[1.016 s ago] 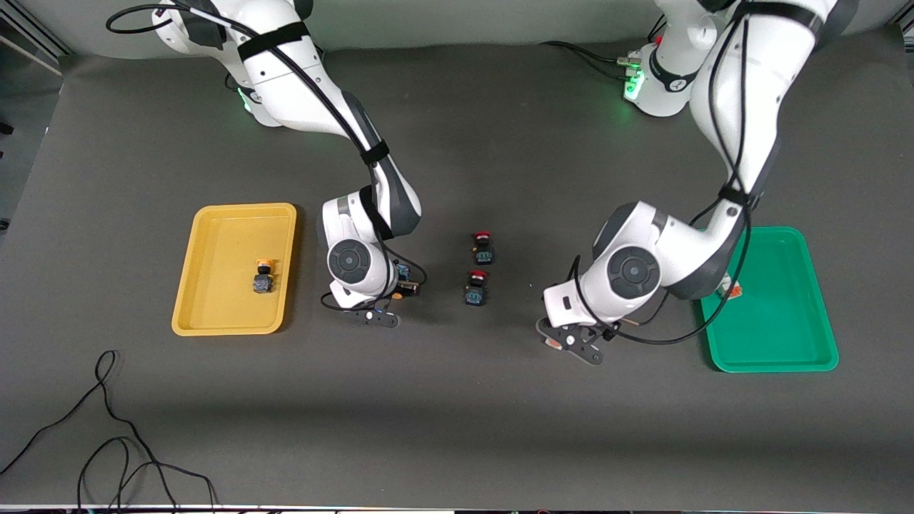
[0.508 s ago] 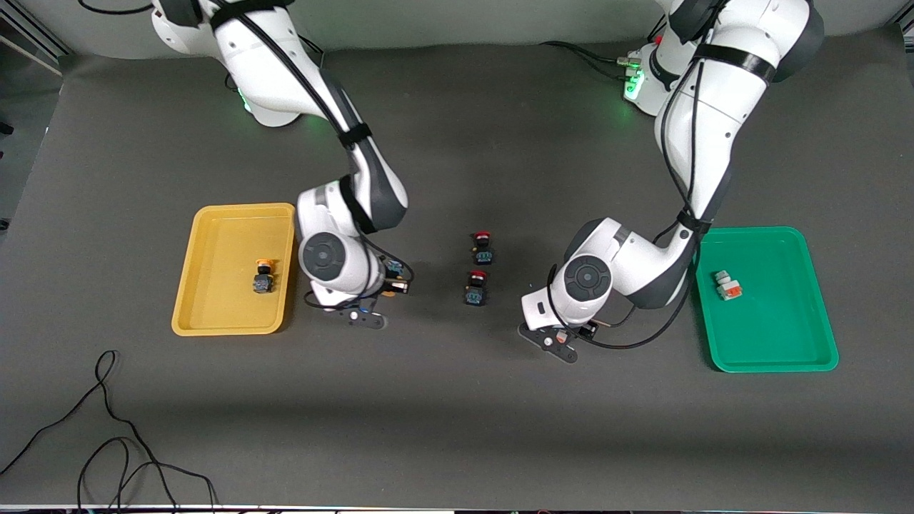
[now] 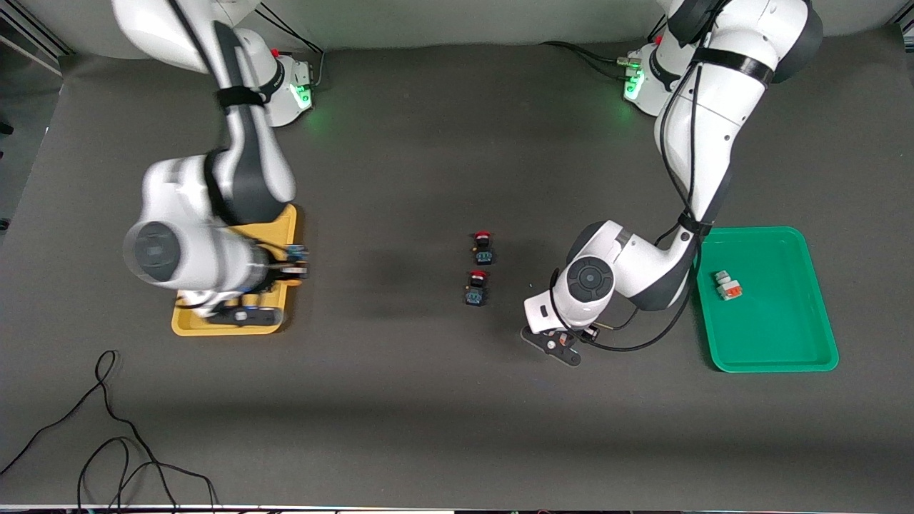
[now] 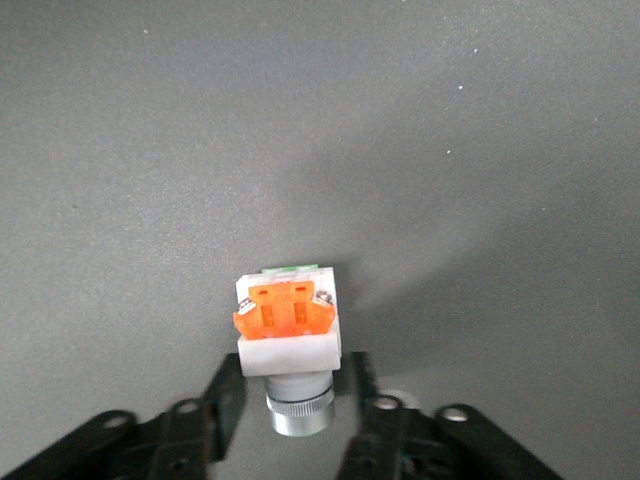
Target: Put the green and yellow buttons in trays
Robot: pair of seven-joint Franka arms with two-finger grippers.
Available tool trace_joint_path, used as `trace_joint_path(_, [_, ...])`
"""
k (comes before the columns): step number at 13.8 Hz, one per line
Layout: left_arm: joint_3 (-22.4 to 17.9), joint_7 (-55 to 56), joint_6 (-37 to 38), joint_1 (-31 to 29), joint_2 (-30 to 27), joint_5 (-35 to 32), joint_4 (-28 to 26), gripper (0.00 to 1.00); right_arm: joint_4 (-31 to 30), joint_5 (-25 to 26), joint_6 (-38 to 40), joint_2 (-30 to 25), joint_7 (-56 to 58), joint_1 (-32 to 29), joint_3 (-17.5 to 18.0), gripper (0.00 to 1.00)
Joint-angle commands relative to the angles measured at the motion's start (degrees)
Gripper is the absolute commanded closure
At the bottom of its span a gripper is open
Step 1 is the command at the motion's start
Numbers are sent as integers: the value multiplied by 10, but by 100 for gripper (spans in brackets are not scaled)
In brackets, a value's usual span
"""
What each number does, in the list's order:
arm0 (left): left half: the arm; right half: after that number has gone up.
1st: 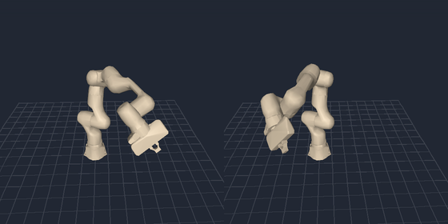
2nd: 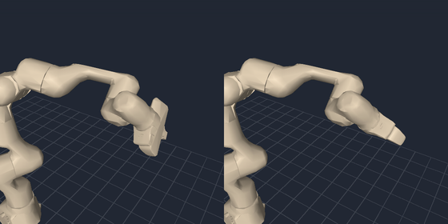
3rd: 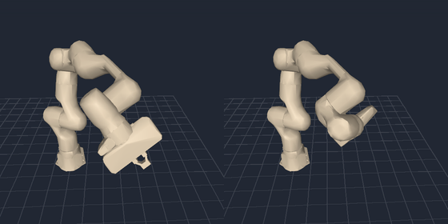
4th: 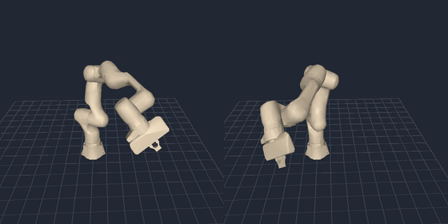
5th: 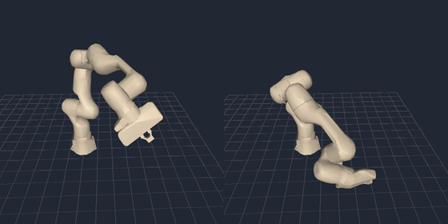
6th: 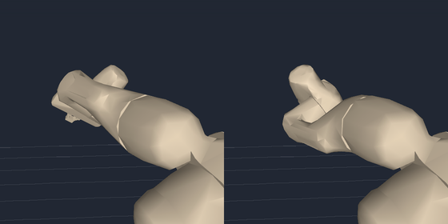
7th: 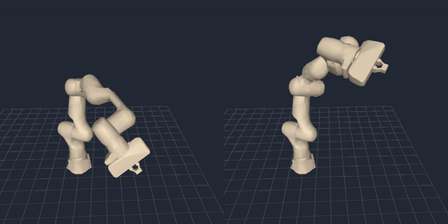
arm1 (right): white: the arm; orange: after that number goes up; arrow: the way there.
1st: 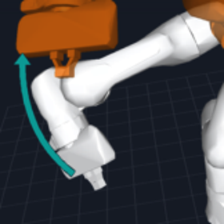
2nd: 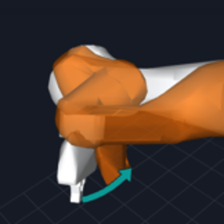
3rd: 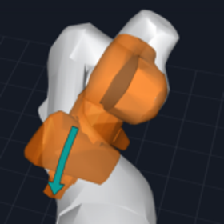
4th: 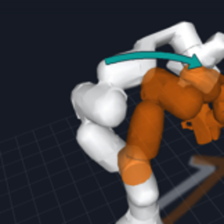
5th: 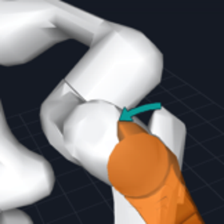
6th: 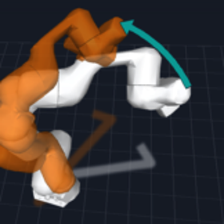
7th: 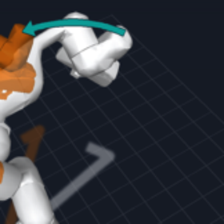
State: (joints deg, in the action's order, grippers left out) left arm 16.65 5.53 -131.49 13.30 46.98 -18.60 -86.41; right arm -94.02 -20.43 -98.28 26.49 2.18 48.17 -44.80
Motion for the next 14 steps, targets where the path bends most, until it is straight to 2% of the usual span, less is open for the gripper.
trace_joint_path(1, [-5,12,-9,5,7,-12,9,72,-30,6,10,-1,175,2,-83,100])
trace_joint_path(2, [-5,12,-9,5,7,-11,9,74,-39,5,8,1,223,-16,-95,100])
trace_joint_path(5, [-5,13,-7,1,0,-6,9,75,-77,5,-28,10,294,-62,-94,100])
trace_joint_path(6, [-5,15,-4,-4,-5,-5,9,75,-104,5,-61,12,302,-61,-94,100])
trace_joint_path(8, [-1,14,19,-20,-54,8,2,79,-172,-4,-162,13,336,-60,-92,100])
trace_joint_path(10, [1,12,95,-20,-114,41,4,85,-224,-22,-244,24,339,-56,-82,100])
trace_joint_path(13, [-1,9,178,-30,-179,71,2,87,-257,-77,-305,52,340,-62,-50,100])
trace_joint_path(14, [0,7,211,-54,-196,77,0,87,-260,-97,-318,67,340,-61,-35,100])
